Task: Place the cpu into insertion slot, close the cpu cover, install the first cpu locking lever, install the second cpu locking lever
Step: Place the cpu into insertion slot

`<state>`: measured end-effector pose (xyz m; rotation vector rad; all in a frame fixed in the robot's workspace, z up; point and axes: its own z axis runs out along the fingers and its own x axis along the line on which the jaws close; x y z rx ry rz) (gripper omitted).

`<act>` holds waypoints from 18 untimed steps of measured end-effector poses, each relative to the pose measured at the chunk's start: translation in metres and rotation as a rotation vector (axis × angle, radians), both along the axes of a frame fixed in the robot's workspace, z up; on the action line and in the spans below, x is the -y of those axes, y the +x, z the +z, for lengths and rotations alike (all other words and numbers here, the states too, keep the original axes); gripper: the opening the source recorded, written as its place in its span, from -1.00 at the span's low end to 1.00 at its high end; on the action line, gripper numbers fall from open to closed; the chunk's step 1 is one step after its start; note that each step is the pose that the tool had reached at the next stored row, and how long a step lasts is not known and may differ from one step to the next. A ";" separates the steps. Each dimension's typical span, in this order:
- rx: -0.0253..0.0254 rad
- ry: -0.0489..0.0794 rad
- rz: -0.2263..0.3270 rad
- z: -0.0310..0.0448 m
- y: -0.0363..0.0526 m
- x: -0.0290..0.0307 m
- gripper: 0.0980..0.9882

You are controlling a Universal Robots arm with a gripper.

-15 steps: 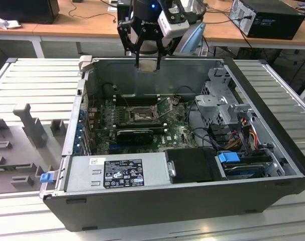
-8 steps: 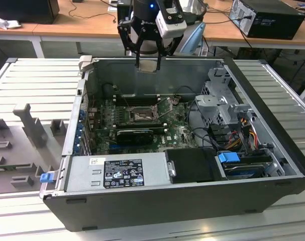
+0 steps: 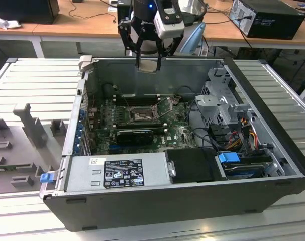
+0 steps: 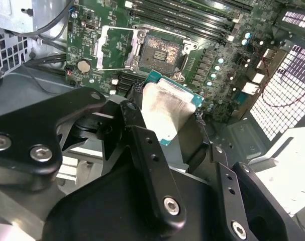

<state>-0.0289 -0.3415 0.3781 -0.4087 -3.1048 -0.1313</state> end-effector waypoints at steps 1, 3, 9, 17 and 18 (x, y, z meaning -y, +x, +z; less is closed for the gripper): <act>0.0000 0.000 -0.005 0.0000 0.0000 0.0000 -0.04; 0.0000 0.000 -0.029 0.0000 0.0000 0.0000 -0.04; 0.0000 0.000 -0.076 0.0000 0.0000 0.0000 -0.04; -0.0001 0.000 -0.132 -0.0001 0.0000 0.0000 -0.04; 0.0000 0.000 -0.139 0.0000 0.0000 0.0000 -0.04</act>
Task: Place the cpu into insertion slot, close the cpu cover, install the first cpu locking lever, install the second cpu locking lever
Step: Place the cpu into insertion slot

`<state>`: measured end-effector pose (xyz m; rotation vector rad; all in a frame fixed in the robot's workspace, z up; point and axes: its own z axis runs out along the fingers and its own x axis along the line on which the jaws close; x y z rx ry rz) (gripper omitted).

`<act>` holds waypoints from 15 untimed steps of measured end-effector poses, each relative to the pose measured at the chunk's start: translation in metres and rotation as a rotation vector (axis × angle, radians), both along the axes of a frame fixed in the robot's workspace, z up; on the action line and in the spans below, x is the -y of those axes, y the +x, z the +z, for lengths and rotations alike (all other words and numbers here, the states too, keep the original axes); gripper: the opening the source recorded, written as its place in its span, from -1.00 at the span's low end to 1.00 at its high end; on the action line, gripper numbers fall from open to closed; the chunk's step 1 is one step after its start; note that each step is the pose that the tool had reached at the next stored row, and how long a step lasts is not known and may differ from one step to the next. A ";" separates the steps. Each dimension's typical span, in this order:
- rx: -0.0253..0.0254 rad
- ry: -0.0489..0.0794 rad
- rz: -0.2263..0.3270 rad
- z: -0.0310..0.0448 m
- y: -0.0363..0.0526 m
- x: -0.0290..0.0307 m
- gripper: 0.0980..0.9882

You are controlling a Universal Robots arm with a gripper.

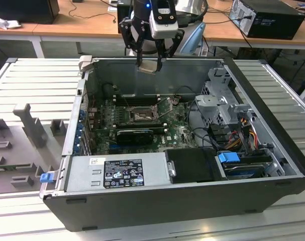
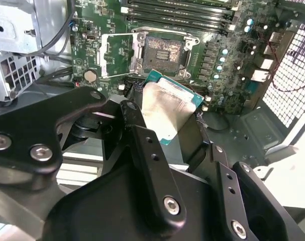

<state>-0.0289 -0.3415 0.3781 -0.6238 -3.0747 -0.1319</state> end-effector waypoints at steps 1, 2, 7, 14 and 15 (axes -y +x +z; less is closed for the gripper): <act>0.0000 0.000 -0.010 0.0000 0.0000 0.0000 -0.04; -0.0001 -0.001 -0.020 0.0001 0.0000 0.0000 -0.04; 0.0000 -0.003 -0.055 0.0000 0.0000 0.0000 -0.04; 0.0000 -0.009 -0.136 -0.0002 0.0000 0.0000 -0.04; 0.0000 -0.010 -0.155 -0.0003 0.0000 0.0000 -0.04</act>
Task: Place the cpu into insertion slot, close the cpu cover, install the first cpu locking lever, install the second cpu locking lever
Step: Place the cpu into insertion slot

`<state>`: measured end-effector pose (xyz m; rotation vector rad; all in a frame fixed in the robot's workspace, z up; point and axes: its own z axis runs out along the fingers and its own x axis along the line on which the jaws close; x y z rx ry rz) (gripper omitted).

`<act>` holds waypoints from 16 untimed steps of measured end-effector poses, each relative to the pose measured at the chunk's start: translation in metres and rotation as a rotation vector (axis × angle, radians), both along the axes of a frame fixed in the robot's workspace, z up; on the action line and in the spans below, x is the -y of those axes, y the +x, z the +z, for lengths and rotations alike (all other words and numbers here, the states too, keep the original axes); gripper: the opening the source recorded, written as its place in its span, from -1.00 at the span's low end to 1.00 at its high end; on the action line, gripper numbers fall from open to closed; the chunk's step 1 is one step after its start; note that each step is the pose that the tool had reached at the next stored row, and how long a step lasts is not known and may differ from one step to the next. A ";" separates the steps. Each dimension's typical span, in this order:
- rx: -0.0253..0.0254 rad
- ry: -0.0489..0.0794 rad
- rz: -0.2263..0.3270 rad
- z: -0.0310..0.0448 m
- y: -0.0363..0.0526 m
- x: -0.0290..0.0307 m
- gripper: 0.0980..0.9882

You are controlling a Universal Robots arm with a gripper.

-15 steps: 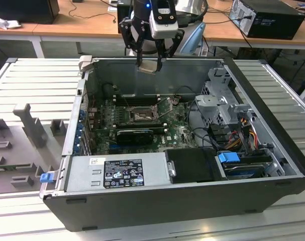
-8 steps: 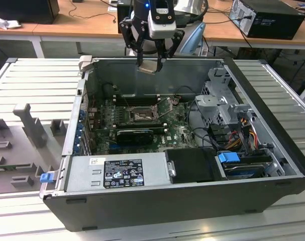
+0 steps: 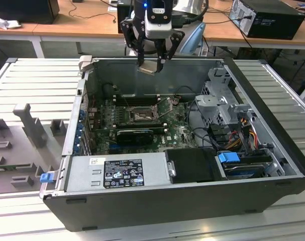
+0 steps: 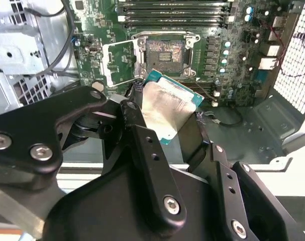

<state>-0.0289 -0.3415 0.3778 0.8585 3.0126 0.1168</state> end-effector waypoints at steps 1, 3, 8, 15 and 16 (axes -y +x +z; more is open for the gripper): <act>0.0000 0.000 -0.013 -0.0001 0.0000 0.0000 -0.04; 0.0000 0.000 -0.056 -0.0004 0.0000 0.0000 -0.04; -0.0001 -0.001 -0.135 -0.0009 0.0000 0.0000 -0.04; 0.0001 -0.003 -0.218 -0.0016 0.0000 0.0000 -0.04; 0.0001 -0.003 -0.229 -0.0017 0.0000 0.0000 -0.04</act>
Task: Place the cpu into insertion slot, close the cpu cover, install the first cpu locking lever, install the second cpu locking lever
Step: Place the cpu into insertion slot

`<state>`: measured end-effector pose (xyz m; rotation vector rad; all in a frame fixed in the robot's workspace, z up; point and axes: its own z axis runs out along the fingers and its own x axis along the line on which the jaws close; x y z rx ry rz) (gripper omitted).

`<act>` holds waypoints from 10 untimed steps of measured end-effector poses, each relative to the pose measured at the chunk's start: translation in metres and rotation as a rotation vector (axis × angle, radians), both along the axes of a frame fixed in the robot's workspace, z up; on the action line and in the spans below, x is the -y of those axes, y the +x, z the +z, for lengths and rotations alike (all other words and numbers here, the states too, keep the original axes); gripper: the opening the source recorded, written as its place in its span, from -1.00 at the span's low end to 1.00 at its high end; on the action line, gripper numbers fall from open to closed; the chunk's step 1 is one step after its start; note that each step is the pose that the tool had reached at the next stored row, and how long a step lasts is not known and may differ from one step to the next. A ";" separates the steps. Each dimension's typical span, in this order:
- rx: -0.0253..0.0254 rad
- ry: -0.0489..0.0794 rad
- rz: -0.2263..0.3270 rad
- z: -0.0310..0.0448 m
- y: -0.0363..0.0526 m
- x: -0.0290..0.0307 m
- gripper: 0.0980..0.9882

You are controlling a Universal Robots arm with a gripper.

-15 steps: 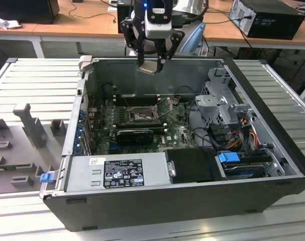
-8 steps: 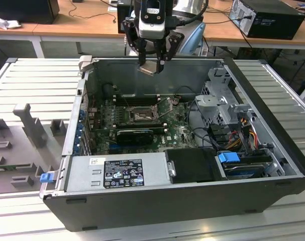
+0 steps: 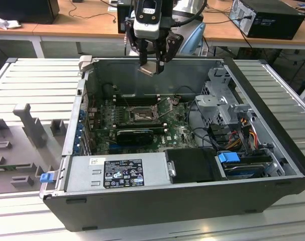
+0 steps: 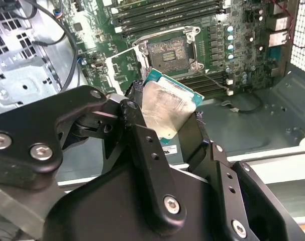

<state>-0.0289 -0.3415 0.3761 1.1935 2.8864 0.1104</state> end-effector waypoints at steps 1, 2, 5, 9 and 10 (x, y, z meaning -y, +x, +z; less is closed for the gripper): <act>0.0000 0.000 -0.010 -0.0001 0.0000 0.0000 -0.04; 0.0000 -0.001 -0.020 -0.0002 0.0000 0.0000 -0.04; -0.0001 -0.002 -0.066 -0.0007 0.0000 0.0000 -0.04; 0.0000 -0.003 -0.111 -0.0013 0.0000 0.0000 -0.04; -0.0001 -0.003 -0.122 -0.0014 0.0000 0.0000 -0.04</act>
